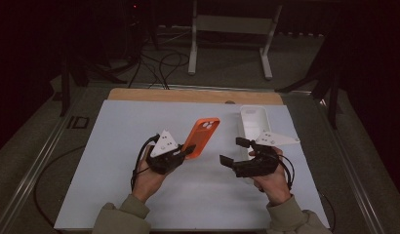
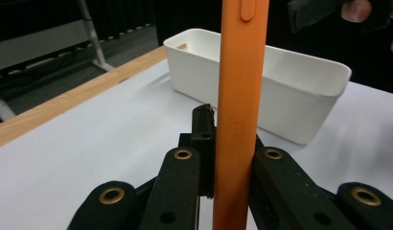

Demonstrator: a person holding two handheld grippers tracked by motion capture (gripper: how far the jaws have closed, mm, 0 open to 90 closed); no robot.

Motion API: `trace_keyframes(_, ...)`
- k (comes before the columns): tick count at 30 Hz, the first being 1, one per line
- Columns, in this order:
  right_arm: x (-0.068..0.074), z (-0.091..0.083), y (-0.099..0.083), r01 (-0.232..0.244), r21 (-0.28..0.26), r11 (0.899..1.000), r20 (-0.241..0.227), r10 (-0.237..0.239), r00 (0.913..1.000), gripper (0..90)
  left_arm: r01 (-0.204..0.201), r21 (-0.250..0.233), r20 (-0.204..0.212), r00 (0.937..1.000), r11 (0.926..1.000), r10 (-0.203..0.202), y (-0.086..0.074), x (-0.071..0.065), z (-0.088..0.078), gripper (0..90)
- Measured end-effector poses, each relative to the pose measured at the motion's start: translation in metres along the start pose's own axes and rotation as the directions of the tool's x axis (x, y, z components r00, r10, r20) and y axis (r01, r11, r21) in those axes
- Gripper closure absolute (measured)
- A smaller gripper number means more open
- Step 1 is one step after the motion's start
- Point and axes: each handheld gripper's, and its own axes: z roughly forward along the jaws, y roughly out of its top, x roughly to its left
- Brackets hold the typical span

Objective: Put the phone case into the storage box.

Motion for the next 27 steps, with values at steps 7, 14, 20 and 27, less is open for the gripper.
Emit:
trace_keyframes(7,0.002,0.002,0.002,-0.013,-0.012,1.000,0.003,0.013,0.9999,7.8,0.015,-0.010,-0.061,0.9980,0.9998,-0.016,0.000,-0.002,-0.001,85.5)
trace_keyframes(14,0.007,0.006,0.004,0.000,-0.004,1.000,0.009,0.000,1.0000,7.8,0.011,-0.001,-0.092,0.9957,0.9999,-0.011,0.000,-0.005,0.001,85.5)
trace_keyframes(20,0.009,0.010,0.009,-0.015,-0.025,1.000,0.020,0.016,0.9997,7.8,0.007,-0.002,-0.118,0.9930,1.0000,-0.007,0.001,-0.009,0.003,85.5)
trace_keyframes(27,0.011,0.013,0.013,-0.016,-0.042,0.999,0.044,0.018,0.9989,7.8,-0.004,-0.004,-0.156,0.9877,1.0000,0.004,0.002,-0.013,0.004,85.5)
